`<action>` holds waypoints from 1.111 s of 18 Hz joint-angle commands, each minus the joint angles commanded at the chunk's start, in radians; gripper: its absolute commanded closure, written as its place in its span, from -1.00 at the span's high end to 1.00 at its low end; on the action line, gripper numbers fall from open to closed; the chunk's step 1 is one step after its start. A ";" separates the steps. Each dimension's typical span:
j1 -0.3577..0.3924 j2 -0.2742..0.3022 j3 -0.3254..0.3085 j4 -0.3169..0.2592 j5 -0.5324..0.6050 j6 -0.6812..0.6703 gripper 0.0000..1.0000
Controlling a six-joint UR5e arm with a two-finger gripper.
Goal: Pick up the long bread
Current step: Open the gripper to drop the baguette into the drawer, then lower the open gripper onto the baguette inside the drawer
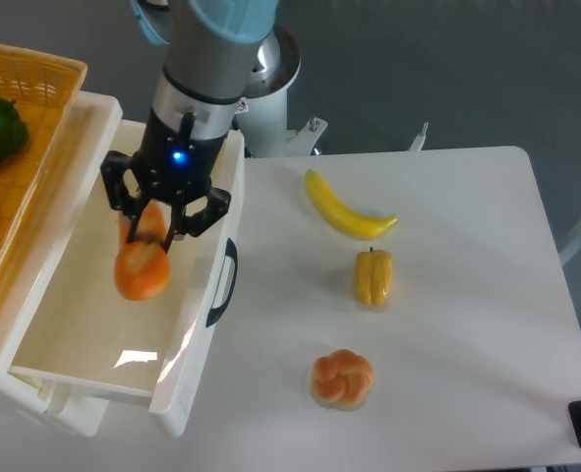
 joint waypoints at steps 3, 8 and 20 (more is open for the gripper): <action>0.000 0.002 0.002 0.011 0.000 0.000 0.81; 0.001 0.003 0.005 0.014 0.003 0.002 0.99; 0.127 -0.030 0.069 0.092 0.106 0.000 1.00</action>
